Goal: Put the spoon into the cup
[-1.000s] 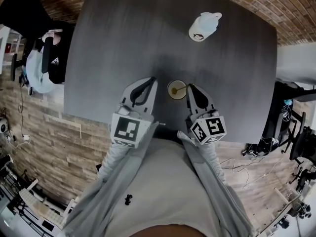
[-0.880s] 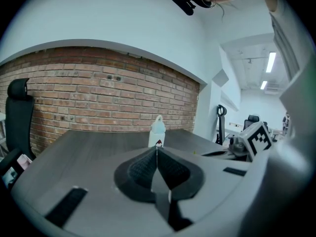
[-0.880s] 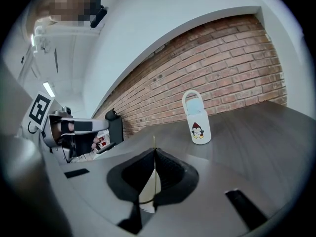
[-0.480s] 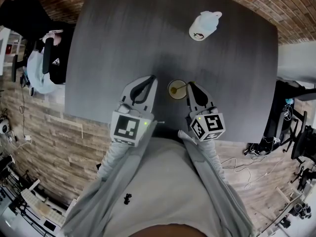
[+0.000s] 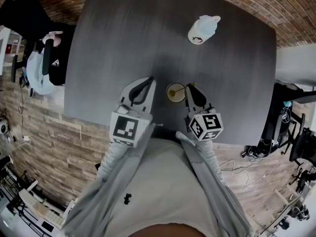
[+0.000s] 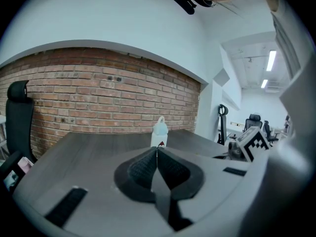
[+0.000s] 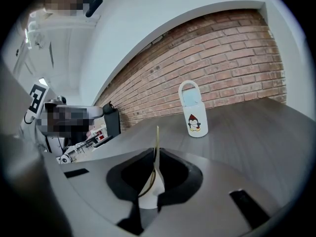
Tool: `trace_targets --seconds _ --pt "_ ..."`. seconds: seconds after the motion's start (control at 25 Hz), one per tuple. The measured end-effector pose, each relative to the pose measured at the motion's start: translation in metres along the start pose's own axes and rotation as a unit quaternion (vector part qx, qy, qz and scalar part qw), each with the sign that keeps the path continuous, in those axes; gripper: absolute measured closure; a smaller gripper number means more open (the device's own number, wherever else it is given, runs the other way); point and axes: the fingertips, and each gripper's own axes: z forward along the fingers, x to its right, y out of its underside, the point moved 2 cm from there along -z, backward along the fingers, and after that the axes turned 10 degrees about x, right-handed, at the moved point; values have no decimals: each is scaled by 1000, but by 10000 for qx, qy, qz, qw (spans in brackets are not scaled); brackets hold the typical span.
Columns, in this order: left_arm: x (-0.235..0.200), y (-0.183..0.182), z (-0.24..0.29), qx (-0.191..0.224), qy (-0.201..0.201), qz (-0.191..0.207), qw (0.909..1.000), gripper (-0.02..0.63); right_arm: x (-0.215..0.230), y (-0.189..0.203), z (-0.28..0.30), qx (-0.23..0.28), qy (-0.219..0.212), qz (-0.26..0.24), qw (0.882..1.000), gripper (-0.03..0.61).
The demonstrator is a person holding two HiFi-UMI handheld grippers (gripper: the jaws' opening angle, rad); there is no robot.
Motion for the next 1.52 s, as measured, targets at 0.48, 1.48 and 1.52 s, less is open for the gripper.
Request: trace_targets --seconds 0.48,1.48,1.52 --pt "-2 -5 1 52 -42 38 10000 594 1 -1 3 -113 -85 34 9999 460" --pt "14 -42 -15 513 -28 275 9983 594 -13 -94 -42 978 -210 -529 9936 408" --pt "14 -44 -17 538 -28 290 9981 594 -14 -99 -45 1026 -250 -551 9929 408"
